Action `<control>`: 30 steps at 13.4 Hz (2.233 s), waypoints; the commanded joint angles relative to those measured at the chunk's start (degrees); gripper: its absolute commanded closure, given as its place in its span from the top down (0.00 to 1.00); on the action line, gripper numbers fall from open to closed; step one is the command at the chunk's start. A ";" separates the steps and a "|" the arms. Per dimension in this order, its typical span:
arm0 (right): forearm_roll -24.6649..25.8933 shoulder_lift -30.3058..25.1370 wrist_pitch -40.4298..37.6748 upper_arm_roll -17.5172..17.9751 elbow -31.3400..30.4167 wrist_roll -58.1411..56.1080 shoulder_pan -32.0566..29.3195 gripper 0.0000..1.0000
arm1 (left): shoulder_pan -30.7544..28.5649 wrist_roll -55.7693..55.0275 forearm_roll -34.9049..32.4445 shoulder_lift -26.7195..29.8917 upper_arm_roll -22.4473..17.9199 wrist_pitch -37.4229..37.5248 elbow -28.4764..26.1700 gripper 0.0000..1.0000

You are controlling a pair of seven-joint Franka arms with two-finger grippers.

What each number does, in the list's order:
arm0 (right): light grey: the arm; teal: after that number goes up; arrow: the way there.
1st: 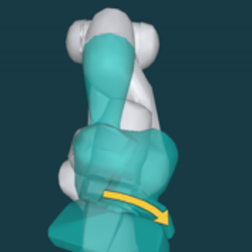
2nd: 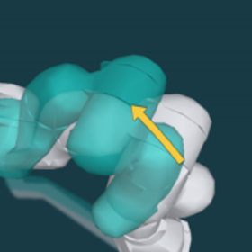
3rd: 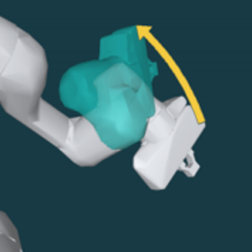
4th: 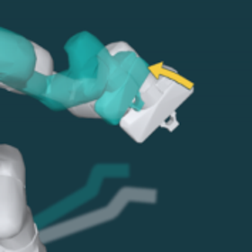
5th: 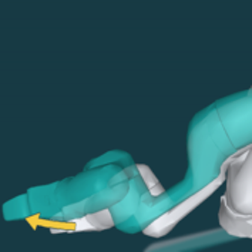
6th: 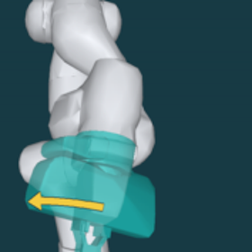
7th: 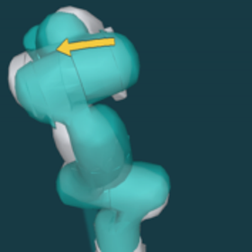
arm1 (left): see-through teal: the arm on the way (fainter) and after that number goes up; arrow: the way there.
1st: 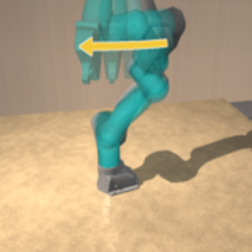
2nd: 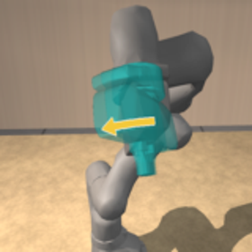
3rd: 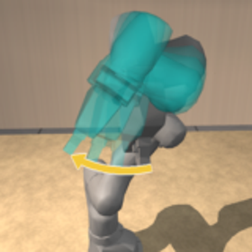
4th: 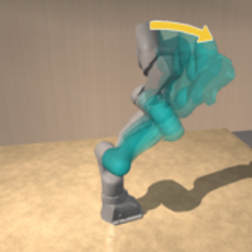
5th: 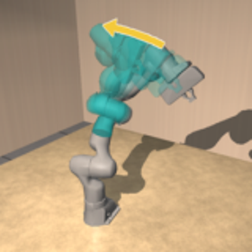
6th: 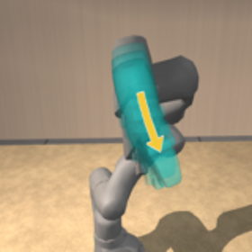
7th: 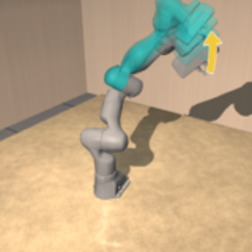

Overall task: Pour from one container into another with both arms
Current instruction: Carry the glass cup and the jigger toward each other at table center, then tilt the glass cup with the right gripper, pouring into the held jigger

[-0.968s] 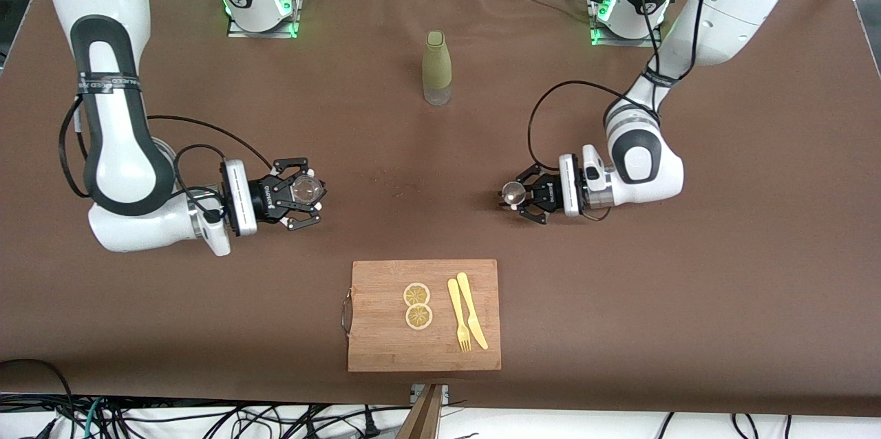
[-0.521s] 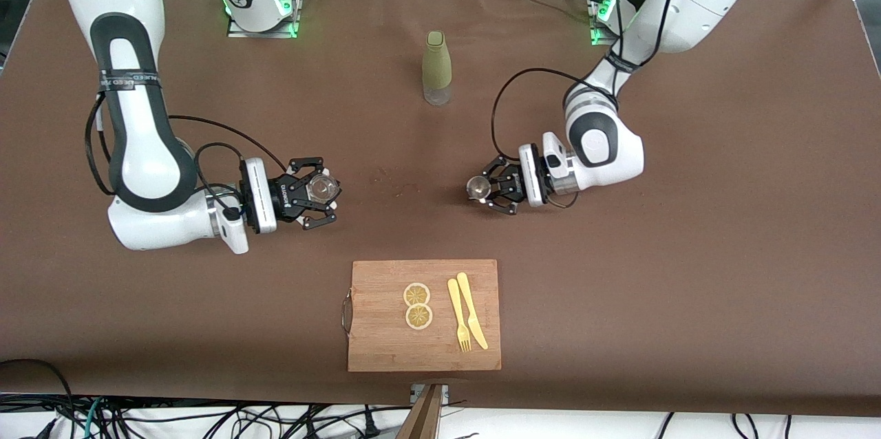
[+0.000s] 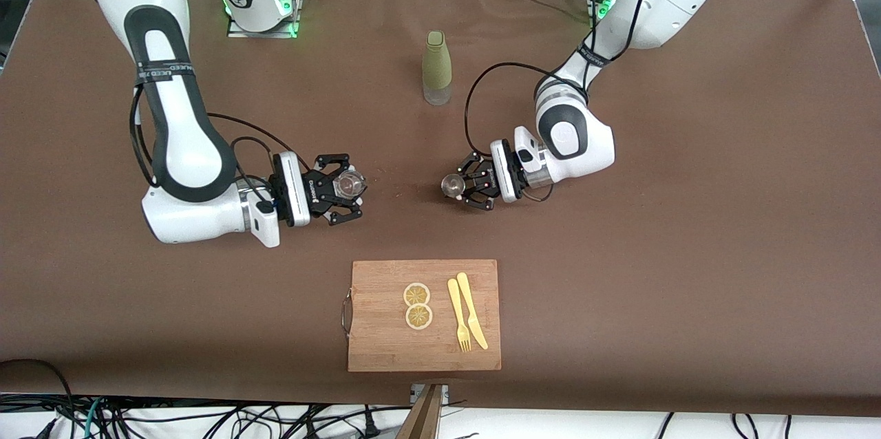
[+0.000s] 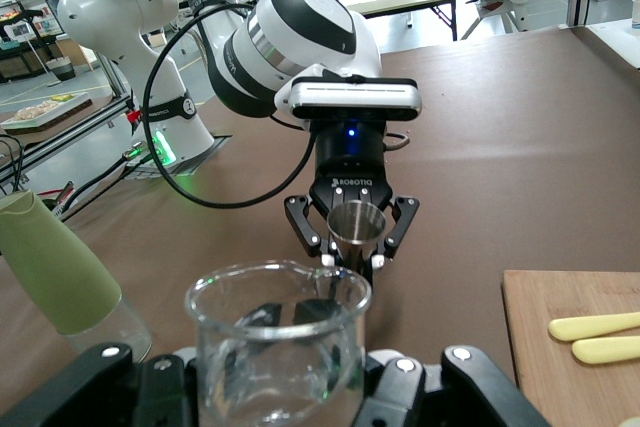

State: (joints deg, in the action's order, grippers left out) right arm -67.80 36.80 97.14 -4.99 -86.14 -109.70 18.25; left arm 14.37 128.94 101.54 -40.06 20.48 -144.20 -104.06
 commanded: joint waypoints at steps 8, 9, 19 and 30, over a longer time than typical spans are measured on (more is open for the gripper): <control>0.48 -4.37 11.04 -0.11 -5.61 3.97 6.19 0.00 | 7.78 -6.51 2.00 -2.92 -0.09 -14.25 7.73 0.00; 0.48 -4.37 11.75 -0.11 -5.70 4.06 6.62 0.00 | 7.78 -7.47 2.00 -2.92 -0.01 -15.13 7.82 0.00; 1.96 -4.28 17.81 -0.20 -7.81 4.32 10.40 0.00 | 7.52 -8.80 2.00 -3.00 -0.01 -15.67 8.00 0.00; 4.78 -2.18 24.85 -0.46 -5.45 10.73 13.04 0.00 | 4.88 0.25 7.26 -1.95 0.26 -13.21 7.47 0.00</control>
State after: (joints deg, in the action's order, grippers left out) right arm -64.22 34.66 120.44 -5.06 -92.05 -100.98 30.23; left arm 20.06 126.13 106.28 -42.27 20.25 -158.34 -97.27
